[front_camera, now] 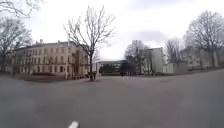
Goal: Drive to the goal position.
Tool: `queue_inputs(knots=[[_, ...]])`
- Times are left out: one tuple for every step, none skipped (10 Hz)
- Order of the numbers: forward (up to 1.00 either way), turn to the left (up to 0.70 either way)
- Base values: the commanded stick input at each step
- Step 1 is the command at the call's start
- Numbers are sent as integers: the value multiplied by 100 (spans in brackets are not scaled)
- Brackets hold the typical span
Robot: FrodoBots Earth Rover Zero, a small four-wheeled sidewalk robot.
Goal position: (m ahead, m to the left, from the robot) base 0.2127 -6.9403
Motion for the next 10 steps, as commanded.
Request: queue_inputs(knots=[[100, 0], [100, 0], [100, 0], [100, 0], [100, 0], [100, 0], [100, 0], [100, 0], [100, 0], [100, 0]])
